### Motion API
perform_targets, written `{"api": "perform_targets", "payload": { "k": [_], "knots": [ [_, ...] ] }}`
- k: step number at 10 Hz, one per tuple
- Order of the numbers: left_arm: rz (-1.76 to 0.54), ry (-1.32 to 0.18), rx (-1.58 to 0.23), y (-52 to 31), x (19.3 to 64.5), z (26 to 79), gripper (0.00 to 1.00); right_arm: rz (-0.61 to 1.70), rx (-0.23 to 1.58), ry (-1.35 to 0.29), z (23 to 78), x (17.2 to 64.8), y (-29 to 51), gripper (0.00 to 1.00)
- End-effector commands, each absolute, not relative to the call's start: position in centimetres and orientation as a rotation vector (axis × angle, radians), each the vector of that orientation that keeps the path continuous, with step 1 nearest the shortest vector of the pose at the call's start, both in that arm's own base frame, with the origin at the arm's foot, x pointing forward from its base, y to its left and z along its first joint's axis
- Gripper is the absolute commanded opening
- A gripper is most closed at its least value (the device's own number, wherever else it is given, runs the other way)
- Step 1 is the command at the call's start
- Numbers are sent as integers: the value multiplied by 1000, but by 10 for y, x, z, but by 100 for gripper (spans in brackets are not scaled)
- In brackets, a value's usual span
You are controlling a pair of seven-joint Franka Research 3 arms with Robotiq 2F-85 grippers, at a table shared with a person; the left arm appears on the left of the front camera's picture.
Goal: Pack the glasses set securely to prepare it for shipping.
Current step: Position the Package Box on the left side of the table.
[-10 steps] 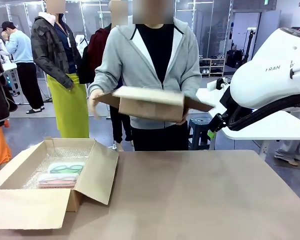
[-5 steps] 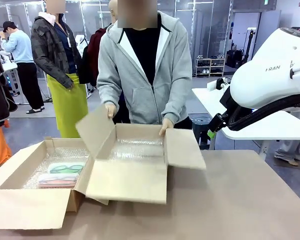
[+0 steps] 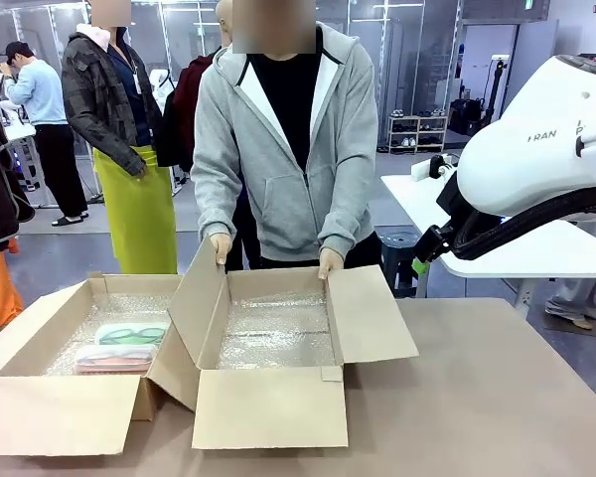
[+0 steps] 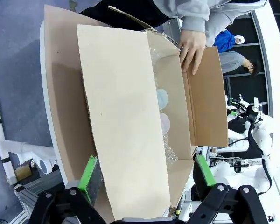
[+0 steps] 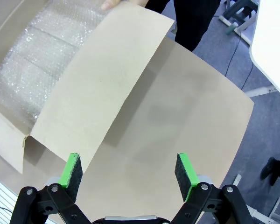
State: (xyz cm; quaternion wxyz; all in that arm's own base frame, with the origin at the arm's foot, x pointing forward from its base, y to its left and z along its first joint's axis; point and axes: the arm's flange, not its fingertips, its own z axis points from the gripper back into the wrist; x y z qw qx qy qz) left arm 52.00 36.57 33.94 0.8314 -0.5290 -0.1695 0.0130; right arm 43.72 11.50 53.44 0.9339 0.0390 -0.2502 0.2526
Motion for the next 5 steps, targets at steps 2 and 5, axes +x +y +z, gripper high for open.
{"api": "perform_targets", "payload": {
  "k": [2,5],
  "knots": [
    [28,-363,-1115,369,520,341,100,516,71,-504,537,437,117,100],
    [-135,-444,-1108,346,556,397,100,516,71,-504,537,437,117,100]
  ]
}}
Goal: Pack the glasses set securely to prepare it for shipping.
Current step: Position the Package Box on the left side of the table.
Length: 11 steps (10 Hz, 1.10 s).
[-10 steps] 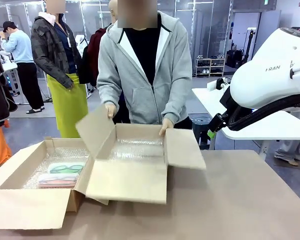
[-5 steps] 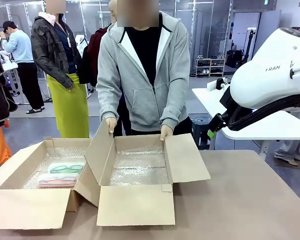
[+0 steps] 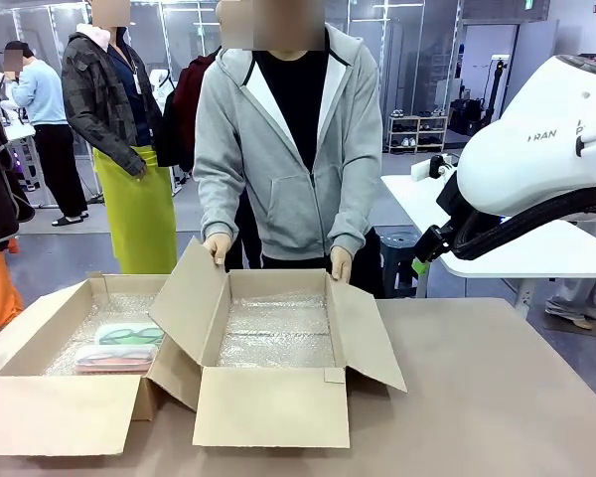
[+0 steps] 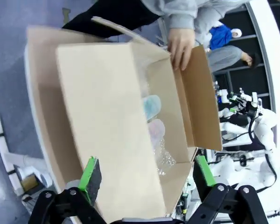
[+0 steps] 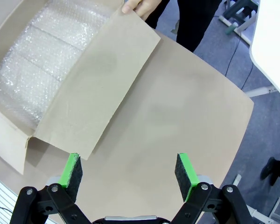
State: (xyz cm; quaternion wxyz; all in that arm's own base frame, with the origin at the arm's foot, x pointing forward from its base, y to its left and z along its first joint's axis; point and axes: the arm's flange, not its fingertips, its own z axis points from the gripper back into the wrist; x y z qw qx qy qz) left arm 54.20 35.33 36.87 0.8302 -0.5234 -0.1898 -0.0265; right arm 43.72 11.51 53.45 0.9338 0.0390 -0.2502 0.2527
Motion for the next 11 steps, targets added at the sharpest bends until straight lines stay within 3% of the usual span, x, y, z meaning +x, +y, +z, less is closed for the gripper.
{"api": "perform_targets", "payload": {
  "k": [1,6,11],
  "knots": [
    [-232,-452,-1055,324,564,427,100,516,71,-504,537,437,117,100],
    [-665,-544,-637,233,546,568,100,516,71,-504,537,437,117,100],
    [-1004,-607,-286,144,479,630,100,516,71,-504,537,437,117,100]
  ]
}}
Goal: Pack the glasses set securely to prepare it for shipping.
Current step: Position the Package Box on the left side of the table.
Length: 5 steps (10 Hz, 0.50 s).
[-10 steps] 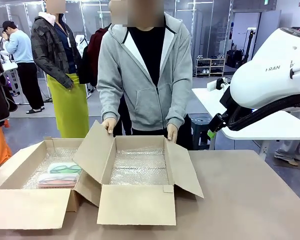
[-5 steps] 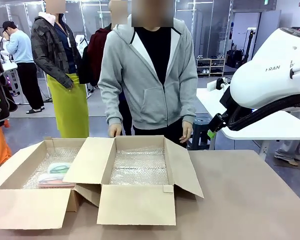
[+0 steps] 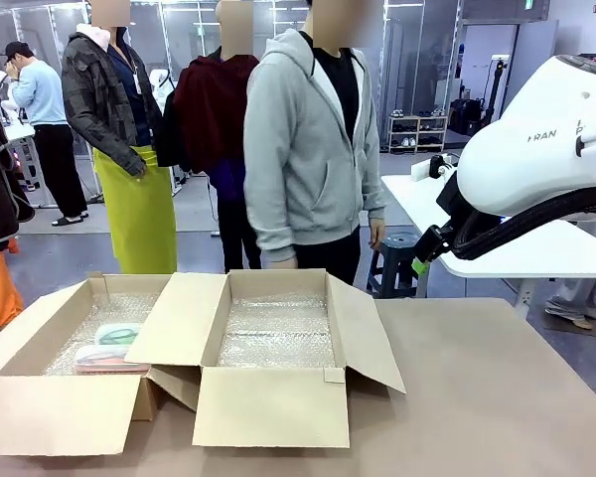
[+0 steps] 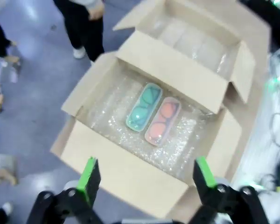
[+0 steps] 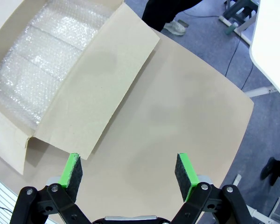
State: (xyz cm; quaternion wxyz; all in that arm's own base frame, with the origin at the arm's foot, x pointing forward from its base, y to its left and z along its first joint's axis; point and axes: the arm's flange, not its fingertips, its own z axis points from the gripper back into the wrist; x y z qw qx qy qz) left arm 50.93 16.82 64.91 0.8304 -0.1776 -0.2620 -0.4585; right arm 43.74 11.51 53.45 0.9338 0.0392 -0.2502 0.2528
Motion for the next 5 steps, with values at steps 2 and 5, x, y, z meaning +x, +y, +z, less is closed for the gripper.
{"api": "perform_targets", "payload": {
  "k": [2,5],
  "knots": [
    [-1102,-651,-205,108,453,646,100,516,71,-504,537,437,117,100],
    [-1223,-709,-91,65,439,655,100,516,71,-504,537,437,117,100]
  ]
}}
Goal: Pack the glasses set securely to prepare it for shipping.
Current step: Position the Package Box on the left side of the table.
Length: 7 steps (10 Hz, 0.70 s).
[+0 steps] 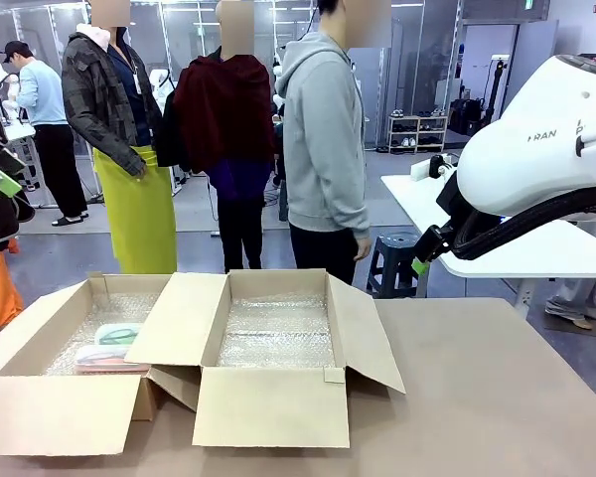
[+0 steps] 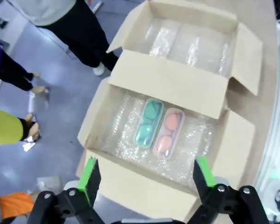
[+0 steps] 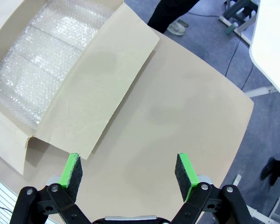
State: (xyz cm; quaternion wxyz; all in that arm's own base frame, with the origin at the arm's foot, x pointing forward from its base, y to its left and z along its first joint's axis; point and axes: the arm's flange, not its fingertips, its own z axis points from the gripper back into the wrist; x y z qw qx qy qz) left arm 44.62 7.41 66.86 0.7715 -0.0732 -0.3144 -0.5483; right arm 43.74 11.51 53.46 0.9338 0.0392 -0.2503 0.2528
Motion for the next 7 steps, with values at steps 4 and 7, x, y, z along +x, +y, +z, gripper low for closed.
{"api": "perform_targets", "payload": {
  "k": [4,7],
  "knots": [
    [-1324,-602,-171,10,426,643,100,516,71,-504,537,437,117,100],
    [-1289,-603,-201,5,427,642,100,516,71,-504,537,437,117,100]
  ]
}}
